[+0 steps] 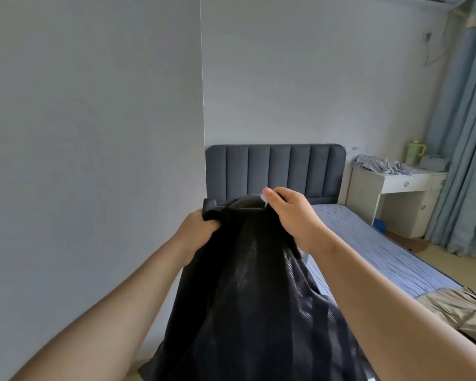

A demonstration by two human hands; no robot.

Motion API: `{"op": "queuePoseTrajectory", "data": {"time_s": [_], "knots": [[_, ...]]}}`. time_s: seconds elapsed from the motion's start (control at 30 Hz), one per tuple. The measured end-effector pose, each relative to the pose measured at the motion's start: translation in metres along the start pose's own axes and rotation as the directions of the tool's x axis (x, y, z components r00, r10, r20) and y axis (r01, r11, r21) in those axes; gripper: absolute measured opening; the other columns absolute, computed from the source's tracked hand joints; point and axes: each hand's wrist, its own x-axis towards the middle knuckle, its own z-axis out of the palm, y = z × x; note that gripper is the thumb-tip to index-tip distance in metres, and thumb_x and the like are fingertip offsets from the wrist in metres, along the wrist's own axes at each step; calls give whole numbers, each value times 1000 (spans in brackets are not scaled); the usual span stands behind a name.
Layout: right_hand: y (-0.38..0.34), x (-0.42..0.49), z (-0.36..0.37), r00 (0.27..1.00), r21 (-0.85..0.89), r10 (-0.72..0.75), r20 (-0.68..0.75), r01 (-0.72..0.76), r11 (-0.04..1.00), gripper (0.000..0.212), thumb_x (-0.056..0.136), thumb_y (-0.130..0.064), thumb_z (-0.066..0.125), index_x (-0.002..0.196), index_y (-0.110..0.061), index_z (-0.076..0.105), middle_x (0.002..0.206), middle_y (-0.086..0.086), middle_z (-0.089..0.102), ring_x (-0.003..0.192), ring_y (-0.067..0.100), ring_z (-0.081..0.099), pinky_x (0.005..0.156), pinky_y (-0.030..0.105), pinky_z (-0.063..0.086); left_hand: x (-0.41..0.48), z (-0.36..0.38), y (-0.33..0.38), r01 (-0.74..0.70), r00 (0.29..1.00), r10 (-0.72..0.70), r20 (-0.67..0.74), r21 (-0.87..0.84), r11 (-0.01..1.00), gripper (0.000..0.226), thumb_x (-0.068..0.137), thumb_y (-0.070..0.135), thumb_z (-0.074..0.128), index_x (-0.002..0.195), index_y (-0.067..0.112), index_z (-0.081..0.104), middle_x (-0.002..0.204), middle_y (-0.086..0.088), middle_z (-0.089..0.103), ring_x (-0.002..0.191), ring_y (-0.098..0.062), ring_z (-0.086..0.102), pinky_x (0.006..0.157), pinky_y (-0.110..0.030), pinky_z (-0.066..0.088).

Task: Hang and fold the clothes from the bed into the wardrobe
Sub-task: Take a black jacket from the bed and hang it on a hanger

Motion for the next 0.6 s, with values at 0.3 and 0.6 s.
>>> {"op": "queuePoseTrajectory", "data": {"time_s": [0.3,0.6], "knots": [[34,-52,-28,999,-309,20,-32,-29,951,36,92,-36,54,79,-4,65,71,12,61,63,22,56,59,29,47,-34,29,38,46,996,-57,-67,-160,986,17,92,14,45,101,13,60,86,-5,61,80,-17,56,61,-24,42],[40,-96,-65,969,167,191,156,-217,962,24,97,-4,36,115,-15,48,68,5,60,34,12,45,36,22,36,-77,59,56,-129,975,39,-220,-415,901,35,87,-2,40,78,22,63,59,8,67,62,-9,62,54,-18,46]]}}
